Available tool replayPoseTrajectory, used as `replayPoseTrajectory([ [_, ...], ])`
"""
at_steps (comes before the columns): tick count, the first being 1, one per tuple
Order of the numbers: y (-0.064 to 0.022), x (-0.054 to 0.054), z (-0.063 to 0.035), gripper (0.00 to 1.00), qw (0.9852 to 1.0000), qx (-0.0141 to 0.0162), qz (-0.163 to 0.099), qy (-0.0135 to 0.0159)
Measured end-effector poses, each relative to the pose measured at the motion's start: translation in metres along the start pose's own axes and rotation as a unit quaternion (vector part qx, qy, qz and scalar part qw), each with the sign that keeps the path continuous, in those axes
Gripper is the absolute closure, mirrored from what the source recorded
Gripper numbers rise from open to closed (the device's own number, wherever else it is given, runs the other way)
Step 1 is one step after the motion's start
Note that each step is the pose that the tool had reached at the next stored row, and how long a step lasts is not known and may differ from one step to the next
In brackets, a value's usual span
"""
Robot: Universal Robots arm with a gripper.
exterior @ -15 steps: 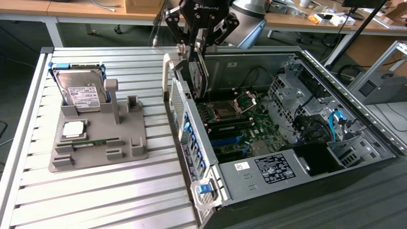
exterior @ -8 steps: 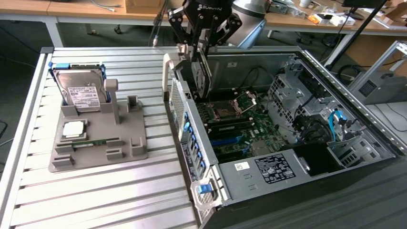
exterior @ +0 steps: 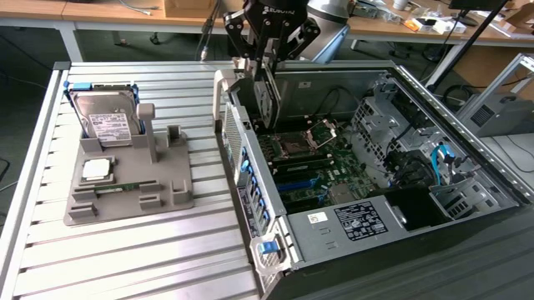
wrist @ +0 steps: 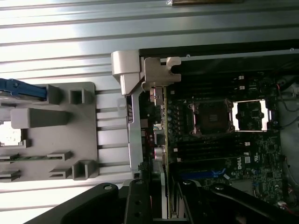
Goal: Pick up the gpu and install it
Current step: 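Pick up the gpu and move the gpu toward the slot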
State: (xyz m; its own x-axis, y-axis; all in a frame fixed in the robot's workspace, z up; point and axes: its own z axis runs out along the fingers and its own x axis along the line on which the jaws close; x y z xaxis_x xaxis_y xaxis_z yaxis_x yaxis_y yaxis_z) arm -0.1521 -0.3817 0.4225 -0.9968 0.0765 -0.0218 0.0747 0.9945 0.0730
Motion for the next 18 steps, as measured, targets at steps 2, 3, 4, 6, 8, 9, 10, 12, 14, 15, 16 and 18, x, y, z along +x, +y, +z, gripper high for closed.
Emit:
replayPoseTrajectory([
  [2,0.0001,-0.002,0.0003,0.73,1.0,0.0,0.0,0.0],
  [3,0.0002,-0.004,0.0005,0.73,1.0,0.0,0.0,0.0],
  [4,0.0003,-0.004,0.0006,0.73,1.0,0.0001,0.0,0.0],
  [6,0.0004,-0.007,0.0013,0.73,1.0,0.0003,0.0,0.0],
  [8,0.0005,-0.009,0.0018,0.73,1.0,0.0006,0.0,-0.0001],
  [9,0.0004,-0.01,0.0021,0.73,1.0,0.0007,0.0,-0.0001],
  [10,0.0003,-0.011,0.0024,0.73,1.0,0.0011,0.0,-0.0001],
  [12,0.0004,-0.013,0.0027,0.73,1.0,0.003,0.0,-0.0002],
  [14,0.0005,-0.015,0.0031,0.73,1.0,0.0072,0.0,-0.0005],
  [15,0.0006,-0.016,0.0033,0.73,0.9999,0.0101,0.0,-0.0007],
  [16,0.0007,-0.018,0.0036,0.73,0.9999,0.0162,-0.001,-0.0011],
  [18,0.0007,-0.019,0.0041,0.73,0.9997,0.0224,-0.001,-0.0016],
])
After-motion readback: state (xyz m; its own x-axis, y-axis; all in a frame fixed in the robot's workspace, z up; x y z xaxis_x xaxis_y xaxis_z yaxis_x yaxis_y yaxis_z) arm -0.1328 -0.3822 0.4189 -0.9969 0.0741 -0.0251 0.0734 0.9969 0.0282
